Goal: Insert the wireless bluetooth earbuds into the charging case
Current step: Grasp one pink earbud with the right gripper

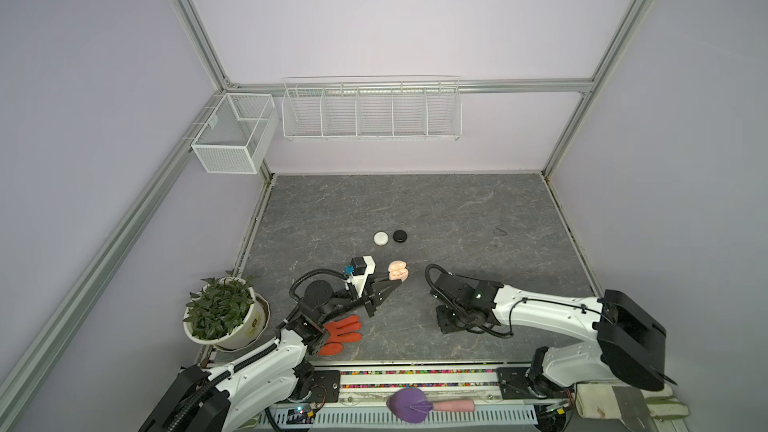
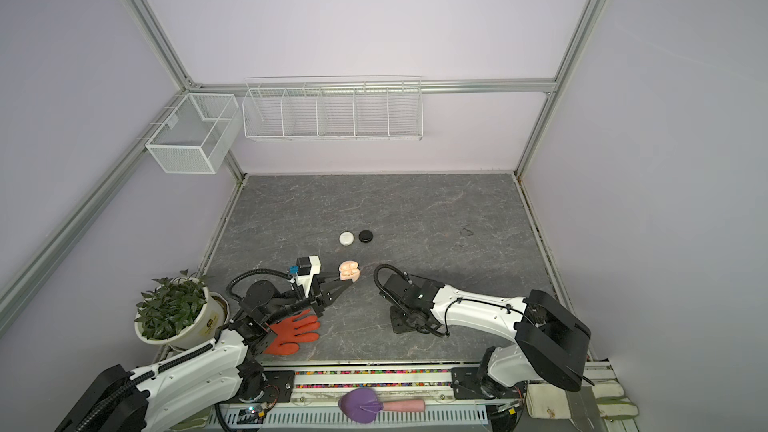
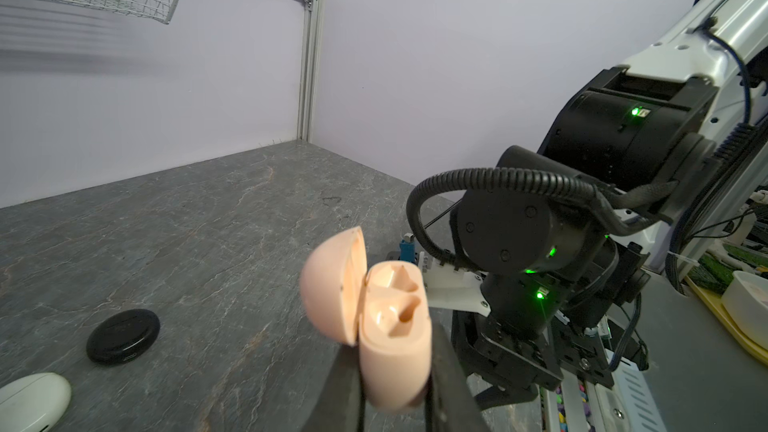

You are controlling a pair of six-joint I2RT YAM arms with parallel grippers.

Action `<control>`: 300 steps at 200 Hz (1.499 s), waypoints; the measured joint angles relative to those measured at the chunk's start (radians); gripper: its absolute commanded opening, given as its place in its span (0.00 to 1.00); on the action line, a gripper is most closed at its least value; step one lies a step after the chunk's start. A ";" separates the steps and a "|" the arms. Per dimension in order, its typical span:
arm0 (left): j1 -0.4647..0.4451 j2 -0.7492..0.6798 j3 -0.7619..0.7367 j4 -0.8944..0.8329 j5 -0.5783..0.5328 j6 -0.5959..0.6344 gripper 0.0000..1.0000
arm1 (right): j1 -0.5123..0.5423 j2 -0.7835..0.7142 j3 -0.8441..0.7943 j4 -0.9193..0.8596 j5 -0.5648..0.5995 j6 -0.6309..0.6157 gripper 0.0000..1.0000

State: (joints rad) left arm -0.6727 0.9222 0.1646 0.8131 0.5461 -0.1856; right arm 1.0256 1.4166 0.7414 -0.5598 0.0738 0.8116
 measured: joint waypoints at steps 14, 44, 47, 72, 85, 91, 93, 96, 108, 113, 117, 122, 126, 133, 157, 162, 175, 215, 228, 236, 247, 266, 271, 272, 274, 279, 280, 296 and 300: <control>0.000 -0.001 0.000 -0.005 0.000 0.000 0.00 | 0.000 0.016 0.000 0.007 0.000 -0.005 0.37; 0.000 -0.002 0.000 -0.017 0.000 0.000 0.00 | 0.000 0.049 0.000 0.018 0.000 -0.018 0.35; 0.000 -0.002 0.000 -0.018 0.000 0.000 0.00 | 0.000 0.052 0.001 0.018 0.001 -0.020 0.35; 0.000 -0.003 0.000 -0.019 0.000 -0.001 0.00 | 0.002 0.065 0.013 0.019 0.005 -0.032 0.35; 0.000 -0.005 0.000 -0.023 0.000 0.000 0.00 | 0.004 0.073 0.021 0.019 0.008 -0.039 0.34; 0.000 -0.006 0.000 -0.025 0.000 0.000 0.00 | 0.005 0.078 0.026 0.019 0.008 -0.042 0.34; 0.000 -0.007 0.000 -0.026 0.000 0.000 0.00 | 0.005 0.080 0.027 0.019 0.008 -0.043 0.34; 0.000 -0.007 0.000 -0.026 0.000 0.000 0.00 | 0.006 0.083 0.030 0.019 0.008 -0.047 0.34; 0.000 -0.008 0.000 -0.027 0.000 0.000 0.00 | 0.008 0.093 0.040 0.019 0.009 -0.054 0.33; 0.000 -0.008 0.000 -0.027 0.000 0.000 0.00 | 0.009 0.097 0.044 0.019 0.009 -0.055 0.33; 0.000 -0.008 0.000 -0.027 0.000 0.000 0.00 | 0.010 0.100 0.047 0.019 0.009 -0.057 0.33; 0.000 -0.008 0.000 -0.027 0.000 0.000 0.00 | 0.011 0.104 0.050 0.019 0.010 -0.060 0.33; 0.000 -0.008 0.000 -0.026 0.000 0.000 0.00 | 0.013 0.107 0.053 0.019 0.011 -0.061 0.33; 0.000 -0.008 0.000 -0.027 0.000 0.000 0.00 | 0.015 0.110 0.057 0.018 0.012 -0.064 0.33; 0.000 -0.008 0.000 -0.027 -0.003 -0.001 0.00 | 0.019 0.122 0.072 0.018 0.015 -0.076 0.32; 0.000 -0.008 0.000 -0.027 -0.005 -0.002 0.00 | 0.019 0.125 0.074 0.018 0.015 -0.077 0.32; 0.000 -0.009 0.000 -0.027 -0.013 -0.003 0.00 | 0.019 0.134 0.080 0.014 0.016 -0.081 0.32; 0.000 -0.019 0.000 -0.027 -0.030 -0.003 0.00 | 0.019 0.164 0.111 -0.024 0.042 -0.088 0.30; 0.000 -0.021 0.000 -0.026 -0.032 -0.003 0.00 | 0.020 0.176 0.124 -0.039 0.050 -0.088 0.28; 0.000 -0.022 0.000 -0.027 -0.034 -0.003 0.00 | 0.023 0.182 0.130 -0.046 0.054 -0.088 0.28; 0.000 -0.025 0.000 -0.027 -0.037 -0.003 0.00 | 0.027 0.195 0.145 -0.061 0.062 -0.088 0.27; 0.000 -0.035 0.000 -0.032 -0.050 -0.003 0.00 | 0.033 0.215 0.166 -0.074 0.072 -0.088 0.25; 0.000 -0.038 0.000 -0.035 -0.052 -0.003 0.00 | 0.035 0.219 0.171 -0.077 0.074 -0.087 0.24; 0.000 -0.039 0.000 -0.035 -0.053 -0.003 0.00 | 0.035 0.219 0.171 -0.078 0.074 -0.087 0.24; 0.000 -0.040 0.000 -0.037 -0.053 -0.003 0.00 | 0.036 0.221 0.173 -0.079 0.076 -0.089 0.24; 0.000 -0.042 0.000 -0.038 -0.055 -0.003 0.00 | 0.038 0.224 0.176 -0.081 0.079 -0.089 0.24; 0.000 -0.042 0.000 -0.038 -0.056 -0.003 0.00 | 0.038 0.225 0.177 -0.082 0.079 -0.089 0.24; 0.000 -0.045 0.000 -0.042 -0.060 -0.003 0.00 | 0.043 0.236 0.190 -0.093 0.086 -0.090 0.23; 0.000 -0.045 0.000 -0.044 -0.060 -0.003 0.00 | 0.043 0.238 0.193 -0.095 0.087 -0.090 0.23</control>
State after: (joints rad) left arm -0.6727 0.8768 0.1646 0.7689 0.4858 -0.1890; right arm 1.0691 1.6550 0.9340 -0.6544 0.1608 0.7219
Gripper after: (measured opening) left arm 0.193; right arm 0.234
